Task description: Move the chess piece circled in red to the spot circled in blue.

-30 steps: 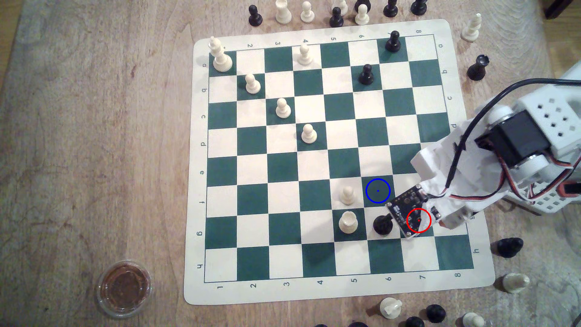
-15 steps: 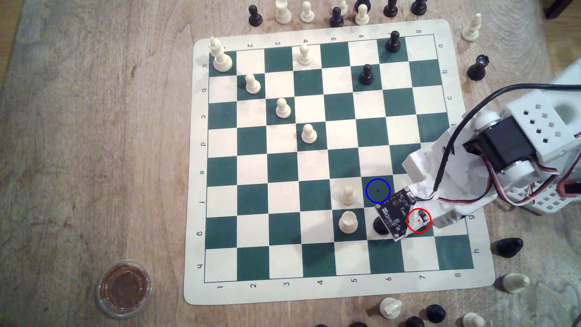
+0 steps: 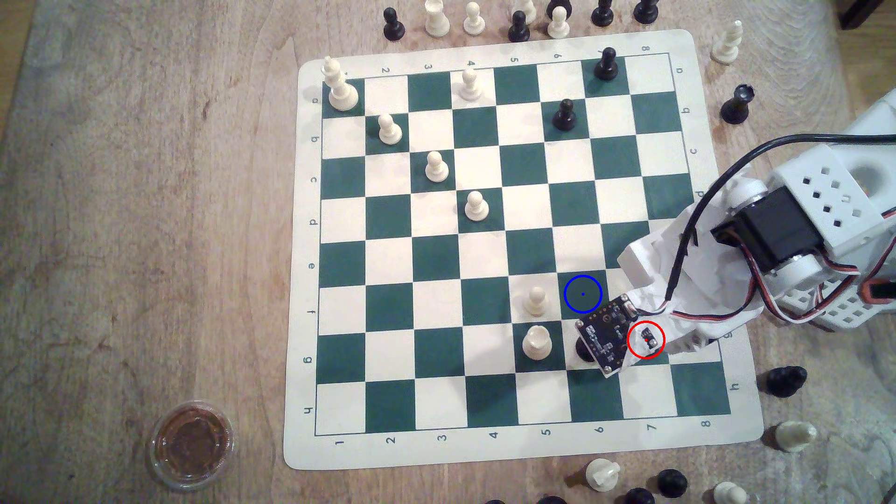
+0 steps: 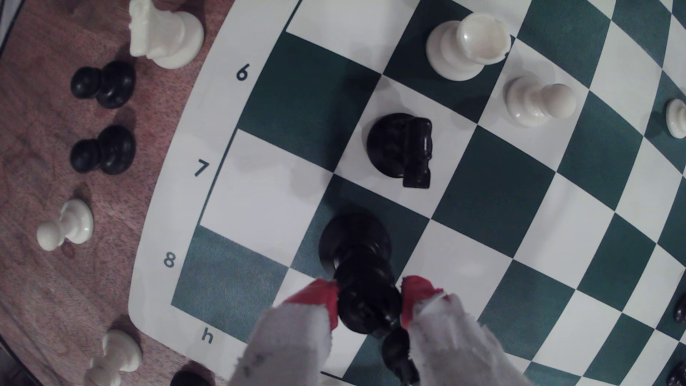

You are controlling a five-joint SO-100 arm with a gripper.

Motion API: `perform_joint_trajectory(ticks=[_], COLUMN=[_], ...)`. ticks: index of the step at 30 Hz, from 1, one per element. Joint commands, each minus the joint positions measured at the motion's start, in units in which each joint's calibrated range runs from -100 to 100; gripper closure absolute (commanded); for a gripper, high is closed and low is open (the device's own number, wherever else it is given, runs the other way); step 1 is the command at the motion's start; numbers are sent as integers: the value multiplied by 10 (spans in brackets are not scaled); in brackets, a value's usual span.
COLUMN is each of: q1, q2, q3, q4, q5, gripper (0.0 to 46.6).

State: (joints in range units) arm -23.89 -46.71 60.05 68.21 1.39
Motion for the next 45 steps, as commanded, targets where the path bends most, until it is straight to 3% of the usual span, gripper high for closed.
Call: perform_joint_trajectory(ticks=[1,7,11,28,35,45], q1=[-9,-16,6,77,112,120], q2=[-3,-22,-22,23,67,128], q3=[-24,-79,-135,-245,-222,-170], q4=[-2,42,76,103,48,-12], q5=[0,-21,-22,21,34,35], gripper=[450,460,464,464,464,464])
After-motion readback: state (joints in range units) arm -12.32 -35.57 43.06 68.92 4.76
